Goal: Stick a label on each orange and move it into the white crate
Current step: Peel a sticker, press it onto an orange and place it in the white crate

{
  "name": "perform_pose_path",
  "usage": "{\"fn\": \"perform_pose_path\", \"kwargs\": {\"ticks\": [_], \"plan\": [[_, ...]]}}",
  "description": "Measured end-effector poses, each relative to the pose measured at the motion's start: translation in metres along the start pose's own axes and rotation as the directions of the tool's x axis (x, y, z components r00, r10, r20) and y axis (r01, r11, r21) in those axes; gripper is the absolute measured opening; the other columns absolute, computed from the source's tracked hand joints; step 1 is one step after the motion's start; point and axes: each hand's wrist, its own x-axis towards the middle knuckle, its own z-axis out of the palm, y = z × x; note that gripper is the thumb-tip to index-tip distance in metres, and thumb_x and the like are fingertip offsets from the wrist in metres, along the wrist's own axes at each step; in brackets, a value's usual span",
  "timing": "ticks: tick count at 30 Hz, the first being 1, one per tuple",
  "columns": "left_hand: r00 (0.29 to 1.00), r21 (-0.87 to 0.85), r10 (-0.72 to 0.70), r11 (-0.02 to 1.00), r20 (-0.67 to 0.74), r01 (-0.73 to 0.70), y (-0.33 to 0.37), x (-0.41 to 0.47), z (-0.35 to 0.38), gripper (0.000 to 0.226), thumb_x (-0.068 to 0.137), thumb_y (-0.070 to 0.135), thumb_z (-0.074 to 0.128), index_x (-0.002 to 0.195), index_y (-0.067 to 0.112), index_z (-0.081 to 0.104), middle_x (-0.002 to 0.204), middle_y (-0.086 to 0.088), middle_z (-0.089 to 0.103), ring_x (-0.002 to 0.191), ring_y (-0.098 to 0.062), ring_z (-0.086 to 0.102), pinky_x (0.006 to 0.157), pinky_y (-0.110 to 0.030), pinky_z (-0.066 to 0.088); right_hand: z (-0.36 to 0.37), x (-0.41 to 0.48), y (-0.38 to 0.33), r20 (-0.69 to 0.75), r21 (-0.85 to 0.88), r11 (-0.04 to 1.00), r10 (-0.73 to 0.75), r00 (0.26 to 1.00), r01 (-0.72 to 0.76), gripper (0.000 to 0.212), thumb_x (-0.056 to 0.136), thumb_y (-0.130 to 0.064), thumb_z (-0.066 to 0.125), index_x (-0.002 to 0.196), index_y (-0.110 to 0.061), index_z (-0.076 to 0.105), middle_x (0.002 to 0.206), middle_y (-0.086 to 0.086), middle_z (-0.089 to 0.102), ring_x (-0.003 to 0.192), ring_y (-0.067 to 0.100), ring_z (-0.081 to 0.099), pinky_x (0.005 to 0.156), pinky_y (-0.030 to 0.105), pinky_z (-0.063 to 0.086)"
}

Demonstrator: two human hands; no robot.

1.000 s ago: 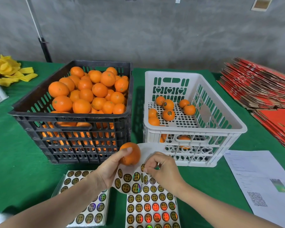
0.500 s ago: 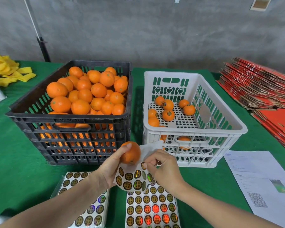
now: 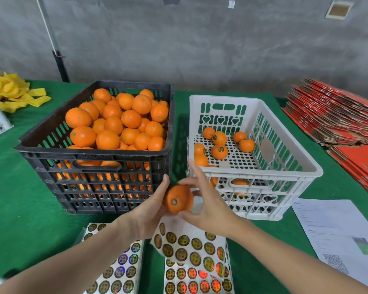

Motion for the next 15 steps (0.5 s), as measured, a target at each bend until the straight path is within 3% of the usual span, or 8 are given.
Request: {"fn": "perform_pose_path", "kwargs": {"ticks": [2, 5, 10, 15], "plan": [[0.997, -0.009, -0.002, 1.0, 0.081, 0.003, 0.003, -0.002, -0.004, 0.1, 0.074, 0.084, 0.02, 0.115, 0.006, 0.068, 0.114, -0.017, 0.069, 0.1, -0.026, 0.07, 0.074, -0.032, 0.058, -0.002, -0.002, 0.001, -0.069, 0.098, 0.995, 0.013, 0.998, -0.006, 0.109, 0.07, -0.036, 0.075, 0.138, -0.06, -0.008, 0.121, -0.011, 0.056, 0.115, 0.002, 0.051, 0.097, 0.034, 0.045], [0.992, 0.067, 0.025, 0.997, 0.124, -0.034, 0.006, -0.004, -0.008, 0.105, 0.073, 0.083, 0.016, 0.119, 0.002, 0.064, 0.12, -0.018, 0.067, 0.111, -0.028, 0.064, 0.089, -0.036, 0.051, -0.007, -0.005, 0.004, -0.091, 0.218, 0.976, 0.009, 0.996, 0.011, 0.106, 0.069, -0.038, 0.077, 0.138, -0.061, 0.0, 0.114, -0.005, 0.062, 0.109, 0.013, 0.059, 0.094, 0.044, 0.047], [0.988, 0.154, 0.082, 0.983, 0.127, -0.101, 0.006, -0.009, -0.008, 0.093, 0.075, 0.079, 0.024, 0.113, 0.008, 0.071, 0.118, -0.012, 0.068, 0.105, -0.022, 0.067, 0.08, -0.029, 0.054, -0.01, -0.005, 0.006, -0.131, 0.328, 0.944, 0.01, 0.991, 0.034, 0.104, 0.072, -0.018, 0.077, 0.143, -0.047, 0.007, 0.115, -0.005, 0.063, 0.112, 0.018, 0.059, 0.093, 0.037, 0.05], [0.982, 0.084, 0.157, 0.983, 0.107, -0.166, 0.005, -0.01, -0.005, 0.076, 0.074, 0.07, 0.04, 0.113, 0.01, 0.07, 0.116, -0.013, 0.069, 0.101, -0.023, 0.068, 0.082, -0.031, 0.054, -0.012, -0.009, 0.003, -0.194, 0.332, 0.94, -0.014, 0.981, 0.079, 0.106, 0.073, -0.011, 0.076, 0.147, -0.039, 0.005, 0.12, 0.003, 0.058, 0.116, 0.026, 0.055, 0.096, 0.041, 0.048]]}}
